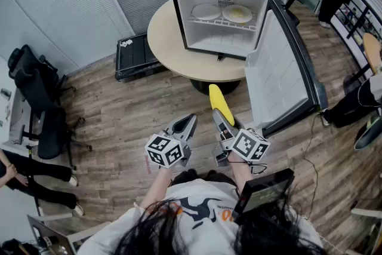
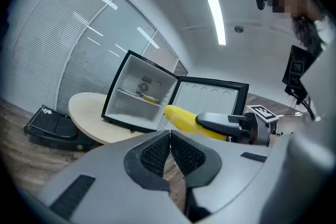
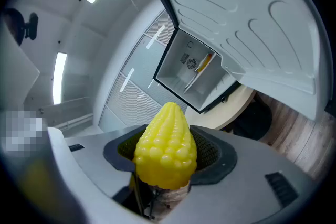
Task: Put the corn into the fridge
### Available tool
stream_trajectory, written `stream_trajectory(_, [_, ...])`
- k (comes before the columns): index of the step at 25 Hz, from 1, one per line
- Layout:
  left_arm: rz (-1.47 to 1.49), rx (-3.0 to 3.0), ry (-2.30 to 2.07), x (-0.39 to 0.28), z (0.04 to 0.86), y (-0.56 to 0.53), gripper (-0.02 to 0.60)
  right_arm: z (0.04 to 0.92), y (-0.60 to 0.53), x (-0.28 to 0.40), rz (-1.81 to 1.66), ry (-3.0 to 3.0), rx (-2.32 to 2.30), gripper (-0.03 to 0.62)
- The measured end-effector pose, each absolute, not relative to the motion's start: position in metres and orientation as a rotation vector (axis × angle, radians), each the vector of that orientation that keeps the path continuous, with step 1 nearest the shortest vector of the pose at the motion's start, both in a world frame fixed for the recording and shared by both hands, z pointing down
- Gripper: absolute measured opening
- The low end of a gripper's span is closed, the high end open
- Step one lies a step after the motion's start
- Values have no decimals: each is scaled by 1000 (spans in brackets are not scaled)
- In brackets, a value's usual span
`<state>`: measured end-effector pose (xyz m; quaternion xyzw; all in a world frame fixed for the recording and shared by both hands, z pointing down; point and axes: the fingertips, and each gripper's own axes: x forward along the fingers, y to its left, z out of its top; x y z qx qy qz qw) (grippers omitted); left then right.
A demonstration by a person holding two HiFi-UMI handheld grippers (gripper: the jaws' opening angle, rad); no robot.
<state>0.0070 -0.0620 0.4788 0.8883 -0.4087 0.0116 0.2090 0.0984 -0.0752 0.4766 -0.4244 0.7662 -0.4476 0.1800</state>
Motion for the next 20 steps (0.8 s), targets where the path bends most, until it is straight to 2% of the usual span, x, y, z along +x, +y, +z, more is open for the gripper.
stream_trajectory(8, [-21, 2575, -1193, 0, 438, -57, 12, 460, -70, 92, -1143, 2242, -1308, 250])
stream_trajectory(20, [-67, 2604, -1152, -15, 434, -31, 12, 447, -55, 72, -1091, 2252, -1324, 250])
